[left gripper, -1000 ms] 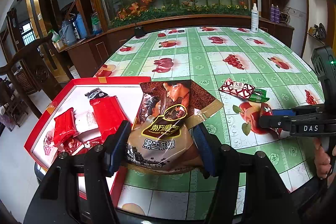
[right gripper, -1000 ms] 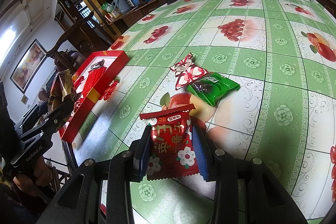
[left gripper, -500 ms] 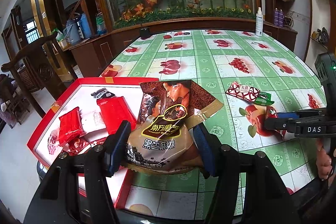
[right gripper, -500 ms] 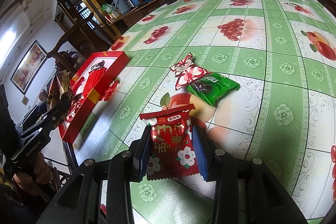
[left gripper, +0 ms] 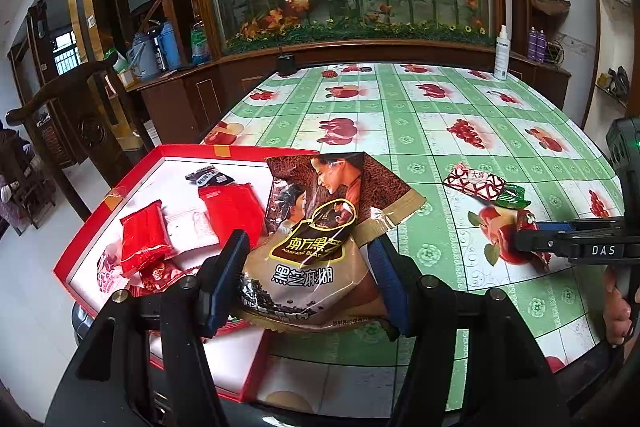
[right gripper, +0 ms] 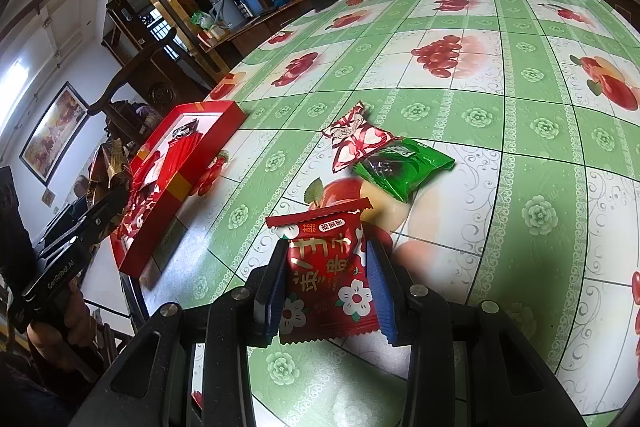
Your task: Organize snacks
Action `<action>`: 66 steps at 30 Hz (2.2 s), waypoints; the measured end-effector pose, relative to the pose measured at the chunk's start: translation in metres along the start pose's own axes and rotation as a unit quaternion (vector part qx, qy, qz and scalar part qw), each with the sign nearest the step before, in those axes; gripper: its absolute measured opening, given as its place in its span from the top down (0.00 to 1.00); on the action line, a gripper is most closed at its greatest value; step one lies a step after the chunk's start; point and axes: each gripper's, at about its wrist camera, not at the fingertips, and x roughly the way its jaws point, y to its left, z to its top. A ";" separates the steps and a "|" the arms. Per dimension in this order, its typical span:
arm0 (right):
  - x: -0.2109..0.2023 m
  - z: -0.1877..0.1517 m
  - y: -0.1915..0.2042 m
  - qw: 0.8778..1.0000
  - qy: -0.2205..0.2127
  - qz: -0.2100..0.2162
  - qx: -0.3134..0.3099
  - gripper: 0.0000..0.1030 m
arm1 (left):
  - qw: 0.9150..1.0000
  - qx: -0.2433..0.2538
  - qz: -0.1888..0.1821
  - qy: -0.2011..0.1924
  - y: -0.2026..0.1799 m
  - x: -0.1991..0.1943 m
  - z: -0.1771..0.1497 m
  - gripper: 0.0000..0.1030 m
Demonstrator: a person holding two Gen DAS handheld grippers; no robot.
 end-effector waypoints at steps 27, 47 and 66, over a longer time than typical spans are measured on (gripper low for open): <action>0.010 -0.002 0.036 0.999 -0.019 -0.016 -0.028 0.64 | 0.999 -0.048 0.009 0.003 0.053 0.001 -0.010 0.41; 0.097 0.088 0.200 0.986 -0.044 0.127 -0.097 0.64 | 0.987 -0.106 0.117 0.007 0.139 0.028 -0.002 0.41; 0.126 0.103 0.200 0.987 -0.072 0.129 -0.066 0.42 | 0.982 -0.078 0.171 0.013 0.128 0.048 0.009 0.28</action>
